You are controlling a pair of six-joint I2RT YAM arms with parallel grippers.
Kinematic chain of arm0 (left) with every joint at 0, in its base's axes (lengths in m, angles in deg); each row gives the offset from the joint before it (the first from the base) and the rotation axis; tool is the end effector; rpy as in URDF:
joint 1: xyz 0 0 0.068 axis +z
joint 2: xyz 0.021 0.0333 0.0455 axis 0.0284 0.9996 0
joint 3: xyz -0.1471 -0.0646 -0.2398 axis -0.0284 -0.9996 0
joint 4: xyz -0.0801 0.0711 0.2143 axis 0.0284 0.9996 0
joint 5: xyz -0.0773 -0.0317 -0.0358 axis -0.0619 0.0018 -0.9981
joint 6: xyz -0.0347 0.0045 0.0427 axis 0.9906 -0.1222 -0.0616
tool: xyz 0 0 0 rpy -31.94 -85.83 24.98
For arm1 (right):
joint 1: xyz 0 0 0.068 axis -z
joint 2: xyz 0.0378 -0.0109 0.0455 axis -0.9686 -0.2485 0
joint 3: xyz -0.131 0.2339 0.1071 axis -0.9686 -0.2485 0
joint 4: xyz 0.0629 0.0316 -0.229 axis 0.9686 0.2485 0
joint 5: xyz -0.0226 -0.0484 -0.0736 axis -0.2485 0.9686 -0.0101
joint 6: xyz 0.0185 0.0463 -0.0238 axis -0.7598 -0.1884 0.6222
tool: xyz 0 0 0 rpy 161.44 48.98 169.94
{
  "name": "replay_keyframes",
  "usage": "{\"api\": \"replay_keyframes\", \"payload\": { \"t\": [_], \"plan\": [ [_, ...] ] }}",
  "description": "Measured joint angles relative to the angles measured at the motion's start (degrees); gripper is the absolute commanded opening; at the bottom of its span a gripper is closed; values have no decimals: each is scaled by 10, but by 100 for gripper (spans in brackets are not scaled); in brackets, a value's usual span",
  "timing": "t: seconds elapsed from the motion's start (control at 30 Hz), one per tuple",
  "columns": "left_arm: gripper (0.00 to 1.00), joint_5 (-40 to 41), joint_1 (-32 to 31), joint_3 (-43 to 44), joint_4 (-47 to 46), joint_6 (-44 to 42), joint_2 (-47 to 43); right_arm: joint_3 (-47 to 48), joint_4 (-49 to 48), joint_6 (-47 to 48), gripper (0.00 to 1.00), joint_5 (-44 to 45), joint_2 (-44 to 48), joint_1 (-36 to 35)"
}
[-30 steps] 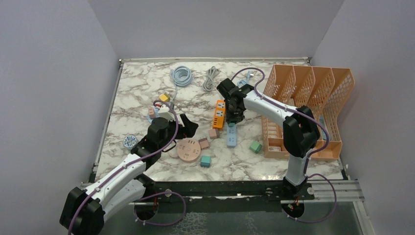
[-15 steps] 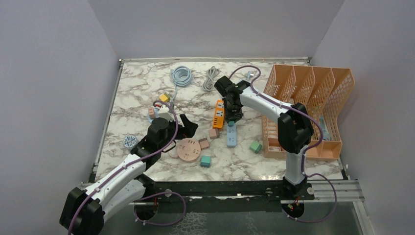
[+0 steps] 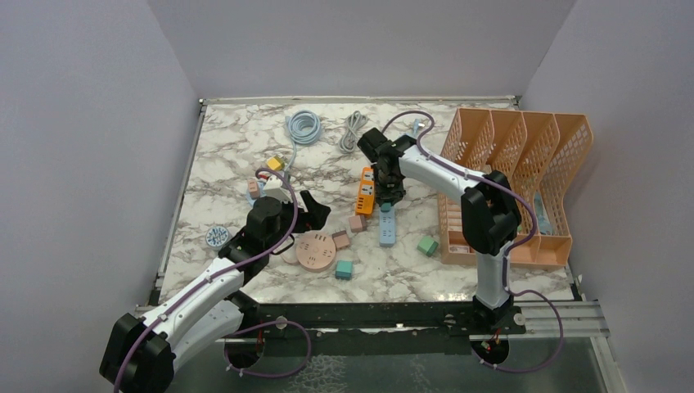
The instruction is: Insert the plug
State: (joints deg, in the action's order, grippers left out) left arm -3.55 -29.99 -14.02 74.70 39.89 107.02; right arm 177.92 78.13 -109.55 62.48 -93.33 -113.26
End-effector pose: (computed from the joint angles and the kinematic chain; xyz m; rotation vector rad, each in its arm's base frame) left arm 0.1407 -0.0852 0.2455 -0.1335 1.9830 -0.7789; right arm 0.3069 0.2277 0.2194 -0.0309 2.9267 -0.1174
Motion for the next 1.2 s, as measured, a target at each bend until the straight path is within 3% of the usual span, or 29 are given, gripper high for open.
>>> {"api": "replay_keyframes", "payload": {
  "t": [0.5, 0.53, 0.63, 0.73, 0.97, 1.2],
  "plan": [
    [88, 2, 0, 0, 0, 0, 3, -52, -61, -2, 2, -6, 20, 3],
    [88, 2, 0, 0, -1, 0, 4, -52, -61, -3, 9, -5, 21, 3],
    [88, 2, 0, 0, 0, 0, 7, -54, -61, -7, 44, -3, 30, 3],
    [88, 2, 0, 0, 0, 0, 9, -56, -63, -15, 65, 3, 42, 3],
    [88, 1, 0, 0, -1, 0, 16, -71, -47, -13, 69, 1, 60, 9],
    [88, -2, 0, 0, 0, 0, 23, -152, -64, -18, 68, -7, 190, 10]
  ]
}}
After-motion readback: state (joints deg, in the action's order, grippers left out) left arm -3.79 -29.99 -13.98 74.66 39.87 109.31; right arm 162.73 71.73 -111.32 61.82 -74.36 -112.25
